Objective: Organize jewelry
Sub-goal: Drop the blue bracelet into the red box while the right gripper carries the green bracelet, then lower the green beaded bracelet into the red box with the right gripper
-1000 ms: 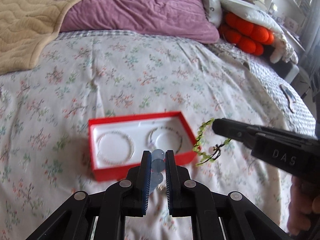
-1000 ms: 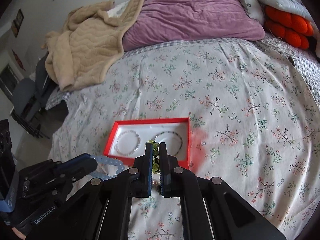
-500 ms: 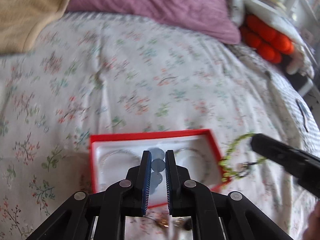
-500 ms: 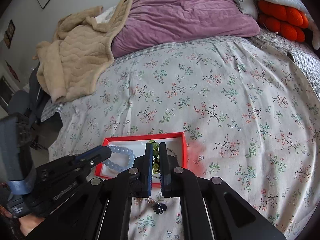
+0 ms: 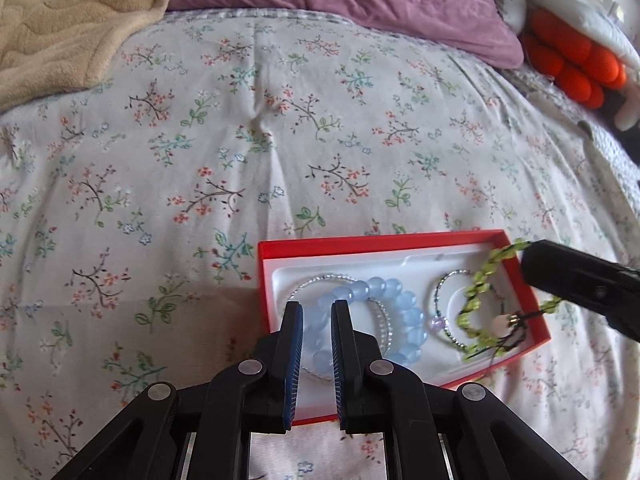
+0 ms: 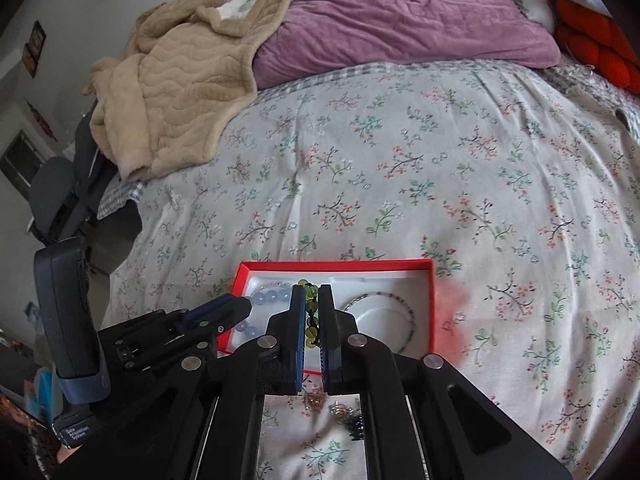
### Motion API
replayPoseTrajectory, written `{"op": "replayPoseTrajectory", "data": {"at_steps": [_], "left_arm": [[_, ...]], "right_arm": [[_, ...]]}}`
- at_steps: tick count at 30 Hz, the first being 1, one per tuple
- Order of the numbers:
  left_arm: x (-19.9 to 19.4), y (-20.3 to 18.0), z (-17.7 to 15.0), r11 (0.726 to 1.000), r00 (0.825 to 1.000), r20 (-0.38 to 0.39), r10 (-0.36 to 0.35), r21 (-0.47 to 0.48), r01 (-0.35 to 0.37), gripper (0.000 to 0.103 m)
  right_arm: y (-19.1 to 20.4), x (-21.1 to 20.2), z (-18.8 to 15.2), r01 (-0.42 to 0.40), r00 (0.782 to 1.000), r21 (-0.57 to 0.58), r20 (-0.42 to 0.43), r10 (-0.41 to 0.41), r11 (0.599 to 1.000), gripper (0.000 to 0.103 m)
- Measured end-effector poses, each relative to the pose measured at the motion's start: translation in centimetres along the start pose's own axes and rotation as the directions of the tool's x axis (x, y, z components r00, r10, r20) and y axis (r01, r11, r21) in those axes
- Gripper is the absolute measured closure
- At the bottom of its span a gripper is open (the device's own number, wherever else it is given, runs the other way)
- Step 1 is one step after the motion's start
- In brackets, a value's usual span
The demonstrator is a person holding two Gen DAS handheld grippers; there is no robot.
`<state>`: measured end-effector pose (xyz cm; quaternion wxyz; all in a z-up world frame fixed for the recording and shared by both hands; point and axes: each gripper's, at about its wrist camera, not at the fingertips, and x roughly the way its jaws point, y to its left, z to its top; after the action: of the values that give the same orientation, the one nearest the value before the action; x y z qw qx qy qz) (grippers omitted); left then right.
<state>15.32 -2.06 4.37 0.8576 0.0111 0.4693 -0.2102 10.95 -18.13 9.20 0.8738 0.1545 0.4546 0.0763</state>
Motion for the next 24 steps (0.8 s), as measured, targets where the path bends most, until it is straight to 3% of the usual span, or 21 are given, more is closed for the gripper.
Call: {"op": "replayPoseTrajectory", "data": {"at_steps": [10,22,24], "left_arm": [[-1.3,0.3,-0.8,0.999,1.0,0.001,0.029,0.027,-0.029,0.067],[-2.8,0.3,-2.4,0.996,0.998,-0.001,0.066,0.056,-0.066,0.052],[-3.0,0.2,-2.7,0.996,0.998,-0.001,0.069,0.061,-0.068,0.045]], "right_arm": [[-2.4,2.8,-0.5,0.059,0.996,0.025,-0.071,-0.057,0.998,0.097],[-4.1,3.2,-0.2,0.176,0.983,-0.026,-0.05,-0.177,0.984,0.095],[-4.0,3.0,-0.1,0.177,0.983,-0.034,-0.045,-0.179,0.984,0.094]]}}
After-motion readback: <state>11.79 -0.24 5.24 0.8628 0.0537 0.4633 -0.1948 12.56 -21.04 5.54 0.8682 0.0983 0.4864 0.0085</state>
